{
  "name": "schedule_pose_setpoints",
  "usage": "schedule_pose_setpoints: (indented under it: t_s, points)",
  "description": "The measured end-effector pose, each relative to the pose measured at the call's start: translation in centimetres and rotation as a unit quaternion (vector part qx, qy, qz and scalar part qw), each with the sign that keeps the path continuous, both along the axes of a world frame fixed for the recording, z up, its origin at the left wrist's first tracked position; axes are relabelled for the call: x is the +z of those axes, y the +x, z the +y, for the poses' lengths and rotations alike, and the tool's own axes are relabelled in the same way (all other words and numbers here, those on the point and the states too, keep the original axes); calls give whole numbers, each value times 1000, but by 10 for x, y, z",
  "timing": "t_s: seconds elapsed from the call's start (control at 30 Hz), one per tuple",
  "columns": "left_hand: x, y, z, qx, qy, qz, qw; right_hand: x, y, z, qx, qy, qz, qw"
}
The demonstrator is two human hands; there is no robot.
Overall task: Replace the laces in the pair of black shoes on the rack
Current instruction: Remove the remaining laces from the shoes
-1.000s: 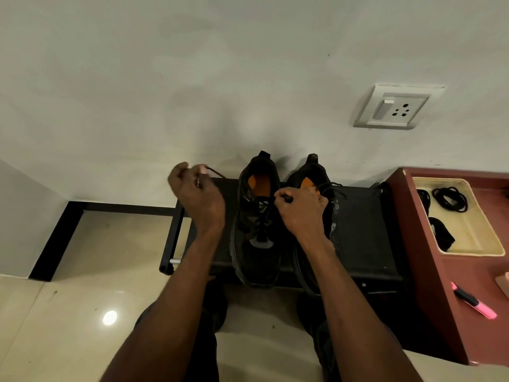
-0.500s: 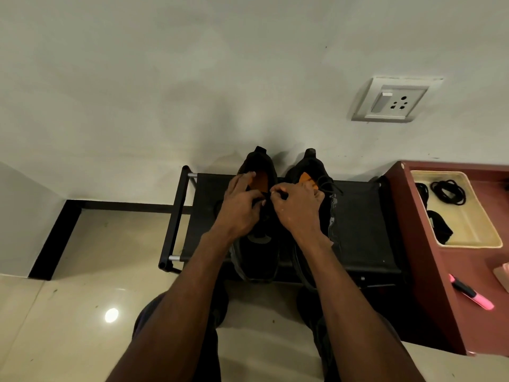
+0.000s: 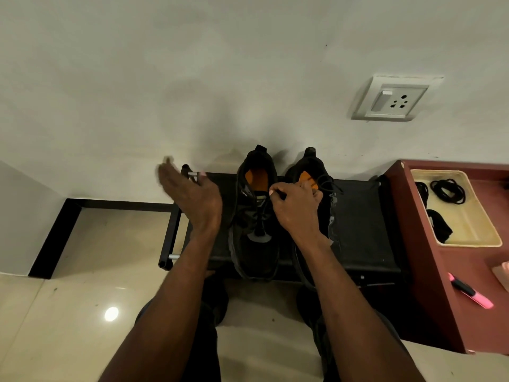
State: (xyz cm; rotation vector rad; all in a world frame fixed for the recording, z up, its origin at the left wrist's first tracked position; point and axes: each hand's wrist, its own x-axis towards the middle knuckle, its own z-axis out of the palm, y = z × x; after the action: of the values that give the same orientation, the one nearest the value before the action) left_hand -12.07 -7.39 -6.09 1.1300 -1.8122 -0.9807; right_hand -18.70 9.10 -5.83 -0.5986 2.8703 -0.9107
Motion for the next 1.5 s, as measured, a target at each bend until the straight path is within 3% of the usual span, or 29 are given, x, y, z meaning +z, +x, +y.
schedule_pose_setpoints:
  t_s: [0.07,0.13,0.23,0.57,0.67,0.73,0.87,0.97,1.03,1.1,1.17,1.23,1.33,1.4,1.43,1.5]
  points:
    - [0,0,12,-125,9,-93,988,-2,3,-3,9,6,20,1000]
    - [-3,-2,25,-227,2,-194,954,-4,6,-5,11,12,36,999]
    - [-6,-5,29,-240,-24,-248,938,-6,9,-7,6,20,59,998]
    - [-8,5,16,-225,-31,-231,946,-5,3,3,-32,13,18,999]
    - [-8,4,25,-244,-32,-155,957,-8,1,5,-5,-1,-10,1000]
    - [-11,0,29,-324,-43,-141,935,-11,-3,8,6,-15,-23,1000]
    - [-15,-1,36,-465,-91,-259,842,-10,-10,11,12,-31,-51,998]
    - [-17,-1,28,-488,-97,-283,820,-12,-12,8,14,-26,-51,998]
    - [-16,0,24,-481,-82,-257,834,-13,-11,7,12,-24,-45,999]
    - [-12,3,22,-468,-7,-197,862,-11,-9,6,8,-19,-37,999]
    - [-5,5,24,-429,129,-112,887,-8,-10,4,4,-14,-25,1000]
    - [3,4,27,-326,295,1,898,-7,-12,4,-9,-28,-21,999]
    - [3,3,37,-140,519,124,834,-7,-12,4,-11,-42,-27,999]
    - [-1,2,39,-52,557,124,819,-7,-9,2,0,-32,-10,999]
    - [-2,2,41,-42,543,108,832,-7,-8,1,4,-28,-4,1000]
    - [3,1,44,-86,437,46,894,-7,-6,1,5,-26,-3,1000]
